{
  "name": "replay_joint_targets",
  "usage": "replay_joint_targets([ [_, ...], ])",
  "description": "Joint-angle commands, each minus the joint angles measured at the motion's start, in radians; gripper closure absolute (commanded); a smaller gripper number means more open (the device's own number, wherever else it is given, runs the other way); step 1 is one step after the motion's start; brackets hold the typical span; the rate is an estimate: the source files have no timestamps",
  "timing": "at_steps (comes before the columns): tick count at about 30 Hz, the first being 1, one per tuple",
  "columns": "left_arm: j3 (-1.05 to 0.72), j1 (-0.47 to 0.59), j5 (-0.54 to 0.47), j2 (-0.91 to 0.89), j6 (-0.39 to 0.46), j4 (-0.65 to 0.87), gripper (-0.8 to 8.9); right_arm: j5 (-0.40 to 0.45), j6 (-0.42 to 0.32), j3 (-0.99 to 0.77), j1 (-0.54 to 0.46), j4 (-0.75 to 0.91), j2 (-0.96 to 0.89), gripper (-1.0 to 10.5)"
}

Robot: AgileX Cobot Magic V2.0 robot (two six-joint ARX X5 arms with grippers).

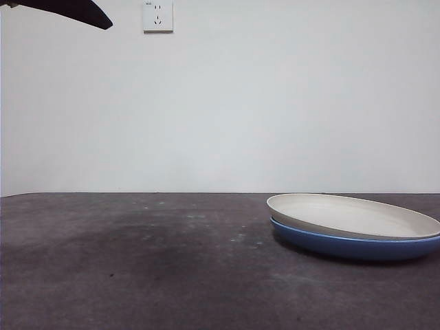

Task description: Pick up the white plate, put it on the blue plate, put it on desk

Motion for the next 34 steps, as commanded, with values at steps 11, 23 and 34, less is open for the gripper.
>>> replay_joint_targets([
  [11, 0.010, -0.008, 0.006, 0.006, 0.013, 0.004, 5.06, 0.108, 0.051, 0.007, -0.030, 0.187, 0.351, 5.3],
  [23, 0.010, -0.008, 0.006, 0.006, 0.028, 0.003, 5.06, -0.014, 0.033, 0.007, -0.124, 0.388, 0.685, 5.3],
  [34, 0.010, -0.008, 0.006, 0.006, 0.028, 0.006, 5.05, -0.054, 0.028, 0.007, -0.136, 0.490, 0.894, 5.3],
])
